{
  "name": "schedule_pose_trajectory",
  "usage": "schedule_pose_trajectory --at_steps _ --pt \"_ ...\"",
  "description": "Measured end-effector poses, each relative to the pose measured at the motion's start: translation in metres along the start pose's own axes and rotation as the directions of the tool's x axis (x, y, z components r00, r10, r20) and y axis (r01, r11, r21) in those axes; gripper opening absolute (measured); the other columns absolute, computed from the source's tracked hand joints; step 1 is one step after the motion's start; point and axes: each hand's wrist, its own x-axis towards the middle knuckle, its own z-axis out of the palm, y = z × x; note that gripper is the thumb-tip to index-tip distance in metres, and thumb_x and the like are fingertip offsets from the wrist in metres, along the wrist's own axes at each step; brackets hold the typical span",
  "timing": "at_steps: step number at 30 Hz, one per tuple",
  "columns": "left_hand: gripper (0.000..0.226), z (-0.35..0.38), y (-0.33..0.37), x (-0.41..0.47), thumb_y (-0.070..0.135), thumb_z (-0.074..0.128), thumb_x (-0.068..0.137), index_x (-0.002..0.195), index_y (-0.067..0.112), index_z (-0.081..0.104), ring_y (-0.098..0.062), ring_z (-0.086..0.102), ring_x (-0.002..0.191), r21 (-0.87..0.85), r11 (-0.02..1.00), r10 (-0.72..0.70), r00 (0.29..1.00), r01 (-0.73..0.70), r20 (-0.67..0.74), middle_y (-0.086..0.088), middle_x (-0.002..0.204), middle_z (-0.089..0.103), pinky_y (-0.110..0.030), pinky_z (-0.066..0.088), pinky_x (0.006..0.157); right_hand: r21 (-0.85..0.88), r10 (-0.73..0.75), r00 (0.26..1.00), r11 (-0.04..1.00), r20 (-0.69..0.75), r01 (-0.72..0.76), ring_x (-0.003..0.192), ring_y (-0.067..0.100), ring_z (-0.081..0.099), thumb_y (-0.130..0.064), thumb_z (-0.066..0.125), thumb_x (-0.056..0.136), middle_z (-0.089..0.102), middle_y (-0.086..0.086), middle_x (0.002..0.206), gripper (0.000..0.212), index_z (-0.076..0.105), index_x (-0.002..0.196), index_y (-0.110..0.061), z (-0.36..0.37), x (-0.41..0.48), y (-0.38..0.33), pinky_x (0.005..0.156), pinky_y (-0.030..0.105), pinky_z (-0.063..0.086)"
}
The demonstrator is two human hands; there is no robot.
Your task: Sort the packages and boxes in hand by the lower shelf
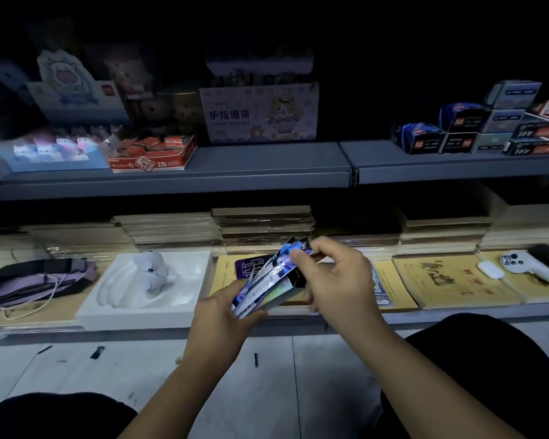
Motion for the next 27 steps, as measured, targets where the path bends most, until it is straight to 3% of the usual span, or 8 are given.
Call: schedule_pose_trajectory --at_steps 3,5,10,15,19,21,23,27 --pt "0.065 -0.001 -0.002 0.002 0.037 0.084 0.079 0.138 0.031 0.059 -0.007 0.063 0.098 0.001 1.000 -0.021 1.000 0.021 0.013 0.012 0.123 0.069 -0.001 0.042 0.069 0.206 0.108 0.989 0.975 -0.099 -0.086 0.034 0.018 0.047 -0.014 0.067 0.097 0.052 0.014 0.049 0.020 0.060 0.082 -0.003 -0.011 0.007 -0.006 0.039 0.028 0.041" --pt "0.065 -0.001 -0.003 0.001 0.037 0.084 0.079 0.139 0.032 0.058 -0.008 0.063 0.101 -0.015 1.000 -0.027 0.999 0.027 0.024 0.014 0.124 0.067 0.000 0.042 0.067 0.278 0.141 0.987 0.954 -0.074 -0.116 0.034 0.022 0.044 -0.013 0.065 0.098 0.051 0.023 0.050 0.020 0.059 0.085 0.000 -0.015 0.008 -0.006 0.039 0.024 0.039" --pt "0.065 0.002 0.001 -0.001 0.038 0.085 0.077 0.137 0.031 0.061 -0.005 0.062 0.093 -0.003 1.000 0.008 1.000 -0.008 0.004 0.011 0.118 0.070 0.000 0.044 0.065 0.212 0.073 0.993 0.973 0.088 -0.090 0.037 0.012 0.048 -0.017 0.069 0.097 0.060 0.008 0.054 0.014 0.074 0.089 -0.007 -0.001 -0.005 -0.005 0.038 0.026 0.041" --pt "0.057 0.002 0.003 -0.004 0.030 0.086 0.078 0.130 0.034 0.064 0.008 0.060 0.083 -0.026 1.000 0.009 1.000 -0.009 0.011 0.020 0.104 0.064 0.002 0.044 0.063 0.122 0.076 0.997 0.989 0.028 -0.079 0.046 0.006 0.050 -0.016 0.071 0.094 0.063 0.011 0.064 0.016 0.072 0.079 -0.010 0.008 -0.007 -0.001 0.045 0.024 0.040" --pt "0.041 -0.001 -0.002 -0.001 0.025 0.086 0.080 0.117 0.031 0.071 0.004 0.064 0.076 -0.061 0.997 -0.045 0.999 0.044 -0.022 0.022 0.087 0.068 -0.004 0.044 0.053 0.323 0.165 0.986 0.933 0.013 -0.160 0.046 0.017 0.062 -0.003 0.064 0.097 0.065 0.018 0.061 0.015 0.064 0.082 -0.003 0.001 -0.003 -0.010 0.043 0.027 0.049" --pt "0.051 -0.003 -0.002 0.000 0.032 0.088 0.076 0.120 0.038 0.063 0.003 0.065 0.080 -0.115 0.990 -0.086 0.996 0.081 -0.033 0.019 0.092 0.068 -0.004 0.046 0.058 0.420 0.193 0.981 0.893 -0.031 -0.162 0.056 0.027 0.072 0.002 0.060 0.097 0.071 0.017 0.064 0.015 0.058 0.083 -0.001 -0.006 0.001 -0.015 0.051 0.032 0.059" --pt "0.059 -0.003 -0.005 0.002 0.034 0.090 0.073 0.127 0.030 0.066 -0.004 0.069 0.088 -0.183 0.977 -0.123 0.991 0.112 -0.052 0.014 0.103 0.073 -0.007 0.048 0.063 0.458 0.208 0.975 0.876 -0.075 -0.152 0.060 0.030 0.074 0.005 0.058 0.097 0.073 0.017 0.066 0.011 0.054 0.087 0.004 -0.012 0.003 -0.018 0.056 0.030 0.061" --pt "0.052 -0.004 -0.003 0.001 0.034 0.090 0.072 0.119 0.030 0.067 -0.004 0.069 0.088 -0.228 0.967 -0.137 0.988 0.116 -0.074 0.016 0.099 0.073 -0.008 0.050 0.060 0.465 0.189 0.962 0.882 -0.195 -0.079 0.059 0.030 0.074 0.006 0.055 0.097 0.074 0.014 0.065 0.010 0.056 0.088 0.001 -0.018 0.004 -0.022 0.057 0.031 0.062"
